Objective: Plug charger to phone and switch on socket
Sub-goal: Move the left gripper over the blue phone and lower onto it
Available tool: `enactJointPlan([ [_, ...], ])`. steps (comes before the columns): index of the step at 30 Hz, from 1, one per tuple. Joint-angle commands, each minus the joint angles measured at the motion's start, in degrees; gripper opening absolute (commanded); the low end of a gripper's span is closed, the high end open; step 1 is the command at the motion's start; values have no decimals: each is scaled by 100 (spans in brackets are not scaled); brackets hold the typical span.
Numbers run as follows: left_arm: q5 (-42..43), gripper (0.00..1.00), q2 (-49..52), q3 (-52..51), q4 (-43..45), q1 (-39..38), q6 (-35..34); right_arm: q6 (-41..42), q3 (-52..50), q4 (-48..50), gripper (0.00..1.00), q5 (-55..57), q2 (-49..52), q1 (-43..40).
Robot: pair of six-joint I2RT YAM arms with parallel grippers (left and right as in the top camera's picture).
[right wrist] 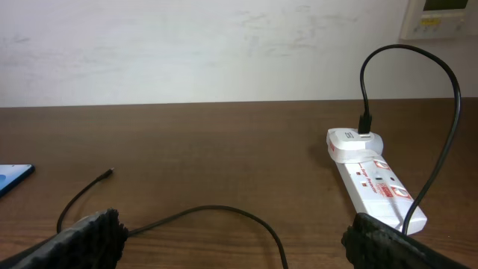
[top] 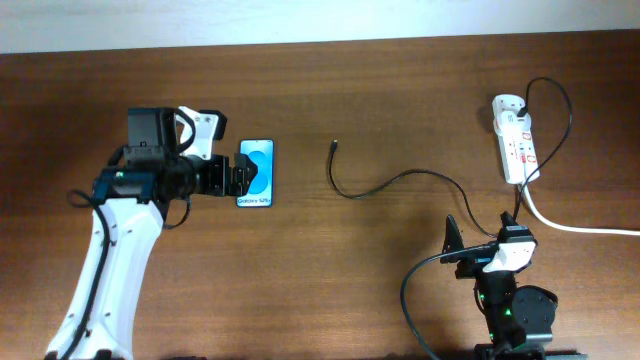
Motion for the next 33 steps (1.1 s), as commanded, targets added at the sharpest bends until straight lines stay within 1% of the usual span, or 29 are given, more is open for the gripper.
enactJointPlan([
  [1, 203, 99, 63, 170, 160, 11, 66, 42, -28, -28, 98, 26, -28, 52],
  [2, 249, 97, 68, 181, 243, 11, 2, 42, -28, -28, 98, 26, -28, 52],
  [3, 201, 92, 87, 245, 229, 11, -120, 42, -28, -28, 98, 26, -28, 52],
  [4, -251, 92, 153, 442, 181, -48, -603, 42, -28, -28, 98, 26, -28, 52],
  [6, -774, 95, 306, 848, -79, -214, -826, 42, -28, -28, 98, 26, -28, 52],
  [7, -1115, 93, 529, 1351, -531, -382, -848, 39, -28, -28, 98, 26, -28, 52],
  [9, -1805, 96, 1088, 2352, -1362, -741, -909, 39, -28, -28, 98, 26, -28, 52],
  [10, -1947, 98, 1327, 2723, -1611, -868, -909, 39, -28, -28, 98, 26, -28, 52],
  [13, -1965, 100, 1954, 3386, -1993, -992, -909, 42, -28, -28, 98, 26, -28, 52],
  [17, -1965, 99, 2634, 3394, -1996, -1027, -654, 39, -28, -28, 98, 26, -28, 52],
  [24, -1971, 99, 3565, 3357, -1985, -1069, -647, 39, -28, -28, 98, 28, -28, 52],
  [27, -2096, 99, 3932, 3357, -1895, -1080, -647, 42, -28, -28, 98, 26, -28, 52],
  [33, -2096, 99, 4382, 3346, -1681, -1080, -625, 39, -28, -28, 98, 26, -28, 52],
])
